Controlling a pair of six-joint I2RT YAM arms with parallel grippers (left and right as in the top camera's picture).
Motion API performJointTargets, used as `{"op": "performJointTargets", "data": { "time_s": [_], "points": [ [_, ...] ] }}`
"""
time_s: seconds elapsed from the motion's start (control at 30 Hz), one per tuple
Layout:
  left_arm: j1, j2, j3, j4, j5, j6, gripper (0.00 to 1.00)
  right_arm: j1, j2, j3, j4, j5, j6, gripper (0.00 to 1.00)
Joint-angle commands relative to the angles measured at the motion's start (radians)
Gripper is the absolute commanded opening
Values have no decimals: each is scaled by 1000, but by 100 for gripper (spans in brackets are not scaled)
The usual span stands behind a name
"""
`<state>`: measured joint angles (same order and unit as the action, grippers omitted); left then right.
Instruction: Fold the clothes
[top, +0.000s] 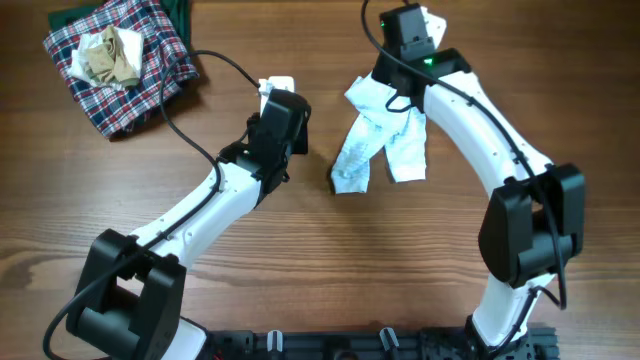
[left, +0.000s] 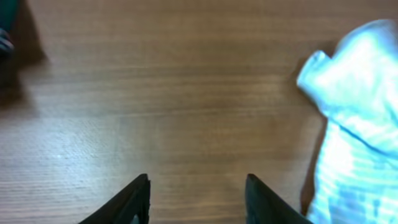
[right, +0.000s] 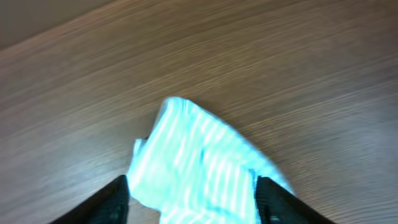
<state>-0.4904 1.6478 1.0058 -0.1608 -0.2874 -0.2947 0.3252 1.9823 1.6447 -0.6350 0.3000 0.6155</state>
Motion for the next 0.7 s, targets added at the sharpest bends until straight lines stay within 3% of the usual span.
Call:
{"op": "performJointTargets", "data": {
  "time_s": [0.0, 0.07, 0.13, 0.27, 0.43, 0.67],
  "points": [
    [3, 5, 15, -26, 81, -1, 52, -68, 14, 16, -34, 36, -18, 68],
    [3, 0, 15, -51, 128, -1, 53, -105, 7, 16, -93, -14, -18, 62],
    [3, -8, 15, -69, 167, -1, 53, -132, 2, 16, -160, -85, -29, 47],
    [3, -14, 15, -105, 198, -1, 47, -147, 1, 16, -317, -255, -151, 4],
    [3, -14, 15, -121, 198, -1, 46, -142, 2, -16, -509, -338, -200, 4],
    [4, -14, 14, -134, 213, -2, 56, -142, 5, -217, -340, -433, -249, 4]
  ]
}}
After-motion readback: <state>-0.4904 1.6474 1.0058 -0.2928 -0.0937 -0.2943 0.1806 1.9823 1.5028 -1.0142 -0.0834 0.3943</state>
